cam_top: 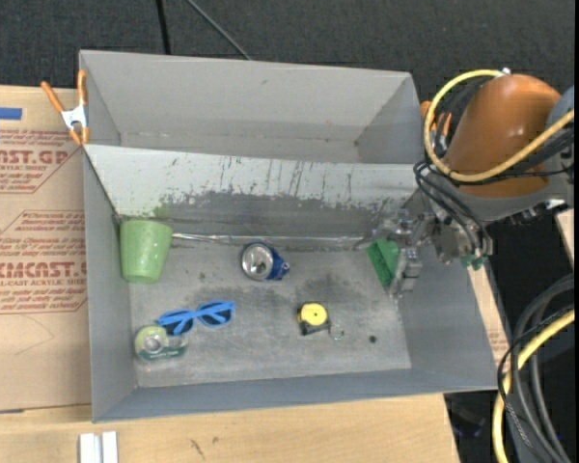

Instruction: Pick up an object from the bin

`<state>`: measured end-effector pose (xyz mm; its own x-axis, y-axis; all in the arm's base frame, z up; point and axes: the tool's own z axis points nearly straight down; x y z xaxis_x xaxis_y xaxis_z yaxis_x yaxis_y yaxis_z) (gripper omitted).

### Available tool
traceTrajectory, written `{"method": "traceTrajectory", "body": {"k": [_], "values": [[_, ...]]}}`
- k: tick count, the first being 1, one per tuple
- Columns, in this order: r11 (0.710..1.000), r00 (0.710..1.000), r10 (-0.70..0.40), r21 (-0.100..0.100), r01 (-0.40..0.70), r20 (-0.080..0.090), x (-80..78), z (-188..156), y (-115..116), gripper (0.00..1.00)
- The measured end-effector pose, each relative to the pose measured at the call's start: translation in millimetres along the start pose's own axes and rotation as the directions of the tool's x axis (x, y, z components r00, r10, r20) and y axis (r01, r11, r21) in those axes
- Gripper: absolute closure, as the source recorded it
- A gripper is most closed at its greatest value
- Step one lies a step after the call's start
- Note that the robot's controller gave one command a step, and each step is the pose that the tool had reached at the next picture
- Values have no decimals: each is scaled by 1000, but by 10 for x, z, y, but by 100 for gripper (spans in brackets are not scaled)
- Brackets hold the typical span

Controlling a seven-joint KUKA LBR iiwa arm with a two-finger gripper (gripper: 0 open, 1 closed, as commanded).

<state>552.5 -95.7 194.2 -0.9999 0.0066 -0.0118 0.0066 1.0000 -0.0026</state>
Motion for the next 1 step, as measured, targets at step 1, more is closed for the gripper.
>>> {"method": "traceTrajectory", "body": {"k": [1], "values": [[929,929,-370,-2,370,-2,-222,-812,-120,100]]}}
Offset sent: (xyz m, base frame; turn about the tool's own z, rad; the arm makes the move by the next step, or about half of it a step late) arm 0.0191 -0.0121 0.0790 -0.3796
